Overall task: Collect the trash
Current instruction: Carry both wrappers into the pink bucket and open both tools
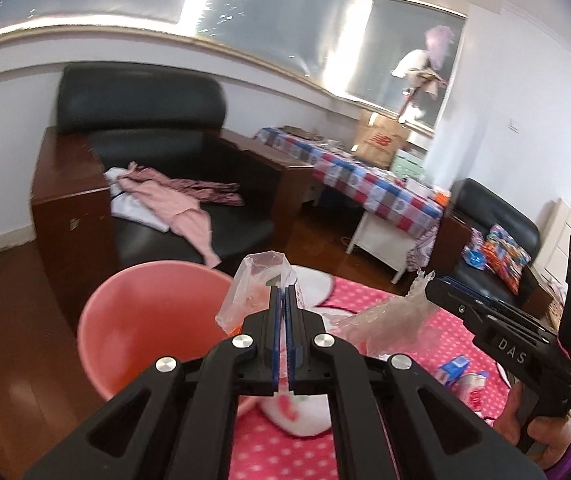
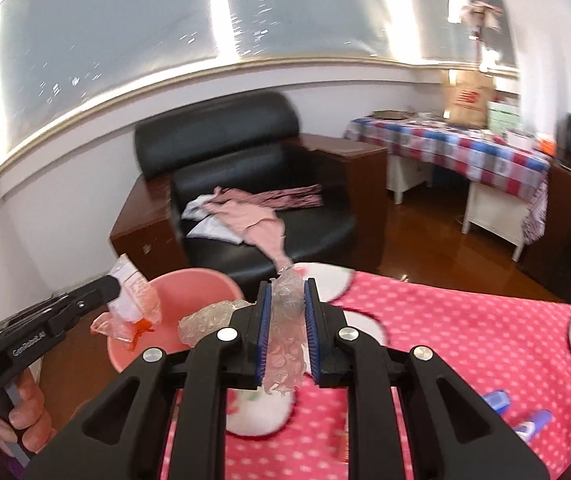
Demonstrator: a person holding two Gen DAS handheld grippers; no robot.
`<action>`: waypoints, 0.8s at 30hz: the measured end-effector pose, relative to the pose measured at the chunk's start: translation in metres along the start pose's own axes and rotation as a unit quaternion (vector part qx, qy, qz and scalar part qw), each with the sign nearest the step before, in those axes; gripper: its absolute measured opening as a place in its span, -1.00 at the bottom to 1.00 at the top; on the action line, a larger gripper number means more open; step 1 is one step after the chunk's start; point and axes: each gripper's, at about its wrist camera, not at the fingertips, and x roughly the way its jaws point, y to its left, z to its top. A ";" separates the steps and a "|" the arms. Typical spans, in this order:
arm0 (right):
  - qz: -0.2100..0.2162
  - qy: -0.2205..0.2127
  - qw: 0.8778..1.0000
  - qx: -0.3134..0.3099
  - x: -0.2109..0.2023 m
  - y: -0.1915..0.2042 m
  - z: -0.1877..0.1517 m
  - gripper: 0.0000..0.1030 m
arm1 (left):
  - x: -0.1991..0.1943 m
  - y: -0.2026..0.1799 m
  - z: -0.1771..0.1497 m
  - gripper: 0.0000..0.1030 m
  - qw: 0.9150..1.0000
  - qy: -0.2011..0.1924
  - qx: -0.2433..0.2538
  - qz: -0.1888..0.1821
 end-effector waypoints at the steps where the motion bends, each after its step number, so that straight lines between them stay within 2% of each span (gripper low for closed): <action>1: 0.005 0.006 1.000 -0.010 0.007 0.011 0.000 -0.67 | 0.000 0.009 -0.002 -0.97 1.000 0.001 -0.005 0.004; 11: 0.024 0.049 0.993 -0.102 0.056 0.084 -0.012 -0.67 | 0.017 0.081 -0.023 -0.97 0.998 0.033 -0.044 0.043; 18: 0.007 0.071 0.983 -0.169 0.082 0.112 -0.026 -0.67 | 0.028 0.103 -0.031 -0.97 0.996 0.050 -0.052 0.055; 24: 0.008 0.095 0.978 -0.187 0.098 0.126 -0.037 -0.67 | 0.036 0.110 -0.041 -0.97 0.995 0.069 -0.058 0.045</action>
